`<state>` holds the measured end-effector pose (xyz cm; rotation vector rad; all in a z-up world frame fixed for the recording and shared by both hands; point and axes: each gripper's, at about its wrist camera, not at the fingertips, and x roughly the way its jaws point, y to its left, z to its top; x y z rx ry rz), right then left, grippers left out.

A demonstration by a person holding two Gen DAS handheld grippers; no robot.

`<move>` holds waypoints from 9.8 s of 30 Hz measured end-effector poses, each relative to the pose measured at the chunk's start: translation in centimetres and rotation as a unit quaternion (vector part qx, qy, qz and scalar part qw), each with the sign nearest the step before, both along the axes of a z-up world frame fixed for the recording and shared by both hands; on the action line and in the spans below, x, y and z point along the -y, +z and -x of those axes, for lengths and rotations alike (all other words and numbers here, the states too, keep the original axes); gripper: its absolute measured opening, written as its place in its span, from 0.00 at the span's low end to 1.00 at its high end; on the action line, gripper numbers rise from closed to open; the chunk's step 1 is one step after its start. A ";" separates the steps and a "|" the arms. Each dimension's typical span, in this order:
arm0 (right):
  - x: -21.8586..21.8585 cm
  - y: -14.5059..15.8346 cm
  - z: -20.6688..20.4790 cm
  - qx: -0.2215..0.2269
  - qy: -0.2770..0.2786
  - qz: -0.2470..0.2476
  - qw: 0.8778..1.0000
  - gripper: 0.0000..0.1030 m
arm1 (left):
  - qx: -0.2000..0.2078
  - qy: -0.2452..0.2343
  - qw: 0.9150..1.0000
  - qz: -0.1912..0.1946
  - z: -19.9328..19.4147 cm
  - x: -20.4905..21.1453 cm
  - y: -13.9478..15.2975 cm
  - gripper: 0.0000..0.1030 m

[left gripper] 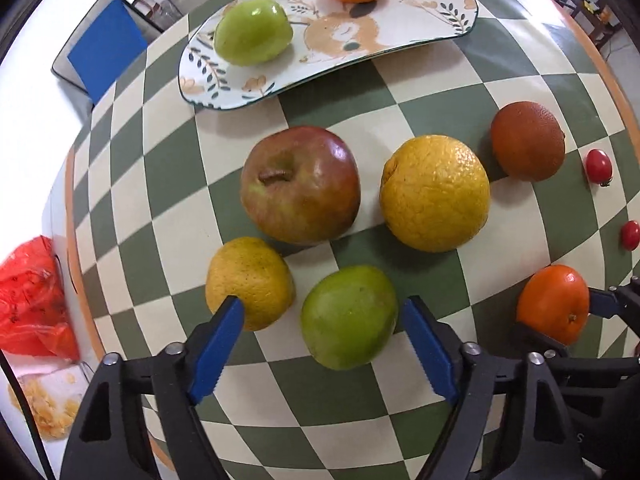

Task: Organize fruits
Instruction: 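Grasp a second green apple with the left gripper while the right gripper grasps an orange, then place both fruits on the plate beside the first pair and release, then withdraw both tools from the plate, then grasp a yellow orange with the left gripper while the right gripper grasps a yellow lemon, then set both yellow fruits on the plate and open both grippers, then withdraw both tools from the plate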

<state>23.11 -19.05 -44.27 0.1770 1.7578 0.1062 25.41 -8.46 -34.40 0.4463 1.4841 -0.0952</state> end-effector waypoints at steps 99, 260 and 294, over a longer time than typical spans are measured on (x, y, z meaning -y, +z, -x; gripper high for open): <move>-2.1 6.6 -25.5 0.114 -0.017 -0.025 0.993 0.92 | 0.003 0.175 0.975 0.138 -24.4 -9.1 5.9 0.84; 2.4 6.2 -26.7 0.108 -0.029 -0.007 0.994 0.92 | -0.030 0.186 0.971 0.145 -24.6 -10.7 3.7 0.87; 0.7 25.6 -9.6 0.300 -0.002 0.049 0.953 0.93 | 0.189 0.132 0.959 0.165 -3.4 -8.5 21.5 0.87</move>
